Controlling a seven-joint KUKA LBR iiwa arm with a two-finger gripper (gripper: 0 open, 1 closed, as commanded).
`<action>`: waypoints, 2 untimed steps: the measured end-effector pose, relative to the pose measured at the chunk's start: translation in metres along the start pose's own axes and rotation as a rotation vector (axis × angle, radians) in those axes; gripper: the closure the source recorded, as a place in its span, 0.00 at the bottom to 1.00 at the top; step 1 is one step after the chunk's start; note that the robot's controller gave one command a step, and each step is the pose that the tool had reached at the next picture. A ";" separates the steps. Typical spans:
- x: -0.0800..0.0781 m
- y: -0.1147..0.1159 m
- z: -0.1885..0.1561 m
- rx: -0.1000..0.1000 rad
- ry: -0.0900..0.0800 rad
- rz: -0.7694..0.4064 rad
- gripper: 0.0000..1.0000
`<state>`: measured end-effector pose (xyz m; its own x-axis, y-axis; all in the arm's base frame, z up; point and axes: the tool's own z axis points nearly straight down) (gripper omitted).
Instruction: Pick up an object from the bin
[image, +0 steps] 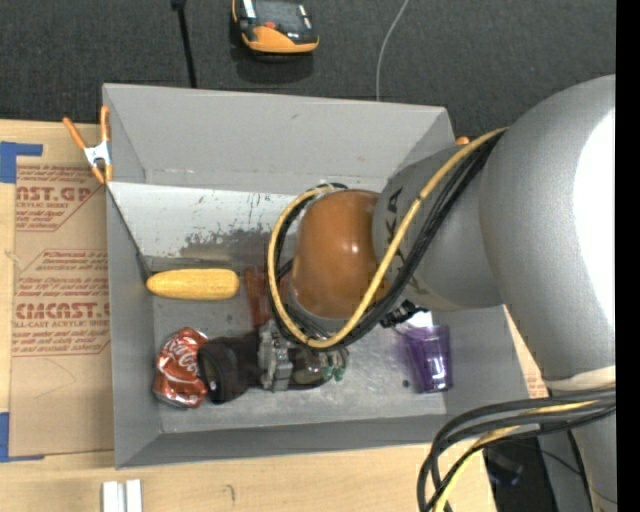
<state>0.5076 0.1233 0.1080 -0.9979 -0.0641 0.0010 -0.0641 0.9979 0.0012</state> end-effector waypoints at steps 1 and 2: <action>0.000 0.000 0.000 0.000 0.000 0.000 1.00; 0.020 -0.001 -0.107 0.000 -0.002 -0.010 1.00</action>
Offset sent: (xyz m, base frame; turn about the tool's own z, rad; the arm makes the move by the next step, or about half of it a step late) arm -0.0195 -0.0030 0.1079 -0.0090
